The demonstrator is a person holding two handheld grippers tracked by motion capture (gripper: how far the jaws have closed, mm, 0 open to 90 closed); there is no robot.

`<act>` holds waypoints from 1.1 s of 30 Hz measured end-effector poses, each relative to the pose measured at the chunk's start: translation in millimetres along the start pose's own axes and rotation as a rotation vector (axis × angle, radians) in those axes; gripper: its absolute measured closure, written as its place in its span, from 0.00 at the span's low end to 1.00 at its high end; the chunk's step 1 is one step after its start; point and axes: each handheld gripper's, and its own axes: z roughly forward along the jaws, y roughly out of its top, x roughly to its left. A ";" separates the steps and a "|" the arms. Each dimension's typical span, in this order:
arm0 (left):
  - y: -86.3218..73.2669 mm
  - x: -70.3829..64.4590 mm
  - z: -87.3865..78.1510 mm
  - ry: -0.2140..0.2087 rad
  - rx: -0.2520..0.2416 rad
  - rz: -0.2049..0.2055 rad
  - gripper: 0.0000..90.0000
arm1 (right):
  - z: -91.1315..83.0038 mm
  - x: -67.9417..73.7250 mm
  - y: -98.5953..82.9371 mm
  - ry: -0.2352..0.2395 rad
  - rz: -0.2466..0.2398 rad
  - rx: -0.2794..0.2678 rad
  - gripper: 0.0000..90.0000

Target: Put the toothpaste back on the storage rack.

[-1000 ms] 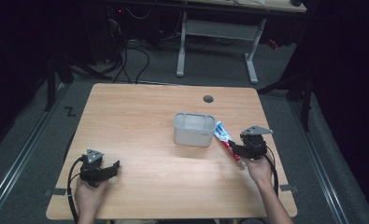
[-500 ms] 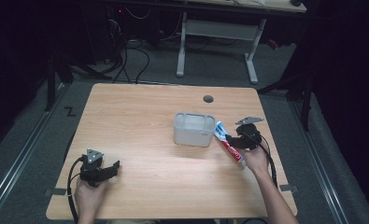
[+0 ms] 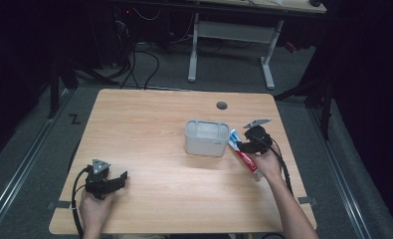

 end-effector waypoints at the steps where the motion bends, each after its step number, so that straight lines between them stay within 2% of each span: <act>1: 0.0 0.0 0.0 0.000 0.000 0.000 0.29 | 0.0 0.0 0.0 0.000 0.000 0.000 0.47; 15: 0.0 -0.1 0.0 0.001 0.001 0.001 0.29 | 23.2 1.3 4.9 0.015 0.007 0.086 0.46; 21: 0.0 -0.1 0.0 0.001 0.001 0.001 0.29 | 30.1 3.4 6.7 0.007 -0.010 0.113 0.46; 33: 0.0 0.0 0.0 0.000 0.000 0.001 0.29 | 41.6 5.4 5.9 0.014 -0.012 0.134 0.47</act>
